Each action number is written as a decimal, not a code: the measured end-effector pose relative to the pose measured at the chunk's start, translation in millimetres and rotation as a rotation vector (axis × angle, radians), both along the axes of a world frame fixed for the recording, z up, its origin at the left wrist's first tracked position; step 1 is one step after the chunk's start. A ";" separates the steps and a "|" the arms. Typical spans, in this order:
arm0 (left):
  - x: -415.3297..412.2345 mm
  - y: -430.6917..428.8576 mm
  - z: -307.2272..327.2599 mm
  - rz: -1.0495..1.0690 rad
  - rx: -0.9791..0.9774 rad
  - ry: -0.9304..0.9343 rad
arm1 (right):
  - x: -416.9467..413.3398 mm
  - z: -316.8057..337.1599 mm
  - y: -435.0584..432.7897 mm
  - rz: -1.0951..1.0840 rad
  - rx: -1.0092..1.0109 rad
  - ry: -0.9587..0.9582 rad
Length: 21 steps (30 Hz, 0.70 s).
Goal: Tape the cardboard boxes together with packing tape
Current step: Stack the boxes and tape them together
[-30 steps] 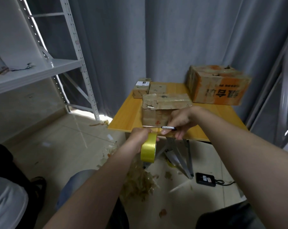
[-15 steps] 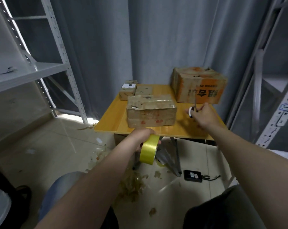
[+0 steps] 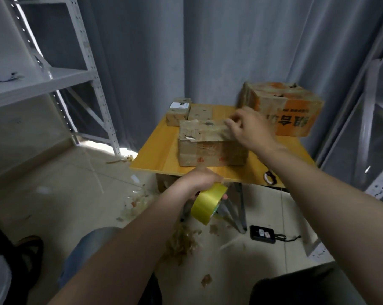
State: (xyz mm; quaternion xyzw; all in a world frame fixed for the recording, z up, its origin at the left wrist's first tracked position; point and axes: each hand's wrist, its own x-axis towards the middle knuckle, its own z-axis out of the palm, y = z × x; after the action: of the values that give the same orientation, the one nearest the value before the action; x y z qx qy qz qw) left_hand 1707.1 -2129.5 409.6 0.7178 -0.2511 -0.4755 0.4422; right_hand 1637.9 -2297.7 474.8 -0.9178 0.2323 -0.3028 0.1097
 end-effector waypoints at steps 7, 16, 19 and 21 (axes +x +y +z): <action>16.6 8.8 1.3 -0.109 0.003 -0.093 | 97.9 -3.8 42.0 0.341 -0.167 0.504; 37.1 5.3 -12.4 -0.053 -0.019 -0.043 | 96.7 -41.8 36.2 0.261 -0.469 0.506; 38.0 6.1 -10.9 -0.065 -0.013 -0.090 | 97.2 -42.9 33.1 0.269 -0.516 0.539; 36.1 7.2 -8.3 -0.086 -0.025 -0.095 | 96.5 -40.4 29.6 0.312 -0.482 0.565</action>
State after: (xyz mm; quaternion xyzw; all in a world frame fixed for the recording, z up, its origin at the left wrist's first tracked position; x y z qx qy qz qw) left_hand 1743.2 -2122.2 401.3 0.7225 -0.3083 -0.4563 0.4180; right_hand 1734.5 -2268.1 434.4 -0.9886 0.0336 -0.0643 -0.1321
